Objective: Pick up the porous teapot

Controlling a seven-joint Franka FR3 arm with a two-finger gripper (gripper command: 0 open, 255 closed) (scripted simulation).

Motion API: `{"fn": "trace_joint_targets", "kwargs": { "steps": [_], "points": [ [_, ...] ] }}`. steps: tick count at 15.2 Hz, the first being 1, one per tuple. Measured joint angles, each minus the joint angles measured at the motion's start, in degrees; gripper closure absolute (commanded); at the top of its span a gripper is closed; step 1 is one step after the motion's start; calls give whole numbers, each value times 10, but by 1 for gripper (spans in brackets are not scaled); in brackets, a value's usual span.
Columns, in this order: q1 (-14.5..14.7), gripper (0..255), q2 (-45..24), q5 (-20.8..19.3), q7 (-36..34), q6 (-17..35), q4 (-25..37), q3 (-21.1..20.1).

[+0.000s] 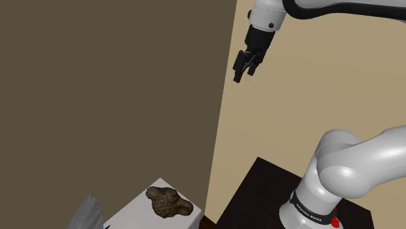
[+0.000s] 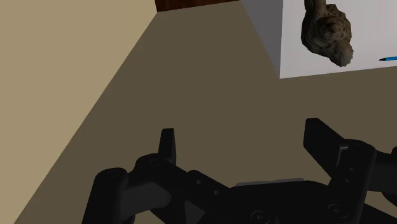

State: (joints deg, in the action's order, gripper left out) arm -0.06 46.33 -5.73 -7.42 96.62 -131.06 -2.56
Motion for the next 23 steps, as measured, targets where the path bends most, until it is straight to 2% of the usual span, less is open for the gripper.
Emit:
{"fn": "trace_joint_targets", "kwargs": {
  "steps": [4, 10, 17, 23],
  "points": [
    [4, 0, 3, 9, -14, 32, -37, -7],
    [21, 0, -3, 40, -59, 131, -133, -35],
    [38, 0, -63, 72, -103, 267, -210, -69],
    [52, 0, -156, 96, -146, 399, -247, -106]
  ]
}}
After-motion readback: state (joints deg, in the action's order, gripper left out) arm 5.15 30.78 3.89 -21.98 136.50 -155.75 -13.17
